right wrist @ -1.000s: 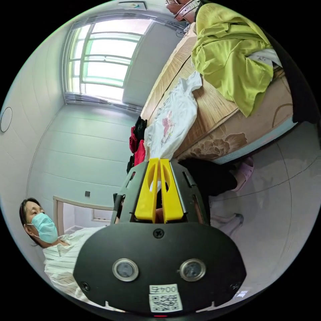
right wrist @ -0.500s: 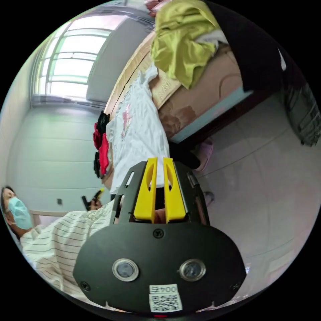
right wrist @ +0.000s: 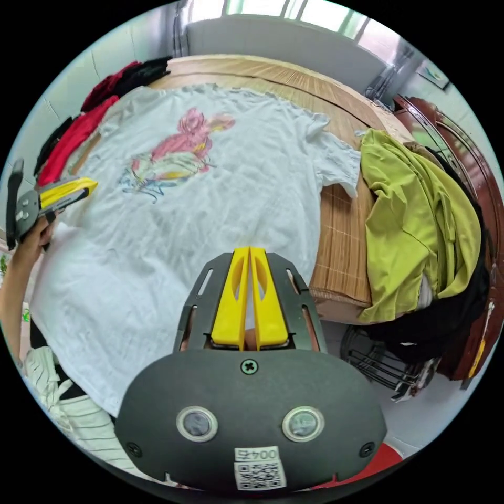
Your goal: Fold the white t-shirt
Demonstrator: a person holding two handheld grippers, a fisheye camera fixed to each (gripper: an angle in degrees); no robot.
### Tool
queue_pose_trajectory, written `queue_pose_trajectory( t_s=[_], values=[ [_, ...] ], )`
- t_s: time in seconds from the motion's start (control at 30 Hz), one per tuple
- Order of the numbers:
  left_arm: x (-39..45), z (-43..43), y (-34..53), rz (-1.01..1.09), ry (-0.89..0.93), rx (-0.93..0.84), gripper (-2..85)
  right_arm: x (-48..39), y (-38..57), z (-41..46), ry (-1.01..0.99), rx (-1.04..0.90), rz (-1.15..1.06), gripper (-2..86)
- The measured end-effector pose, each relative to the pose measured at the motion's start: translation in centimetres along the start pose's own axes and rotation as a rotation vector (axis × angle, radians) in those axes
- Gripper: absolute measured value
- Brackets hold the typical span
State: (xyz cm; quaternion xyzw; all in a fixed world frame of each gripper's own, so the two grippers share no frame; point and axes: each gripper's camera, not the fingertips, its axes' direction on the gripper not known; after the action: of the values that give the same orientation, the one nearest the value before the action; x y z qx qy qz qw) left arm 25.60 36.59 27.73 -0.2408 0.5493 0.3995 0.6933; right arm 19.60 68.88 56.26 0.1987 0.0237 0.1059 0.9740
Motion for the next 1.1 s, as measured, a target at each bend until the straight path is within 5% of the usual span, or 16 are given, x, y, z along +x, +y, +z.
queue_pose_trajectory(
  t_s=[0.23,0.4,0.67,1.1],
  values=[
    [4.3,0.0,-2.9,0.062,-0.076,-0.03,0.4,0.2,3.1,5.4,0.055,0.067,0.008,0.2],
    [4.3,0.1,-4.2,0.008,0.021,-0.015,0.4,7.6,4.3,5.4,-0.156,0.089,0.113,3.6],
    [5.5,0.4,-5.9,0.001,0.049,0.008,0.4,33.4,5.6,12.7,-0.617,0.207,0.87,9.1],
    [7.2,1.3,-8.3,0.009,0.031,0.015,0.5,39.7,11.8,26.3,-1.003,0.372,1.256,12.0]
  ],
)
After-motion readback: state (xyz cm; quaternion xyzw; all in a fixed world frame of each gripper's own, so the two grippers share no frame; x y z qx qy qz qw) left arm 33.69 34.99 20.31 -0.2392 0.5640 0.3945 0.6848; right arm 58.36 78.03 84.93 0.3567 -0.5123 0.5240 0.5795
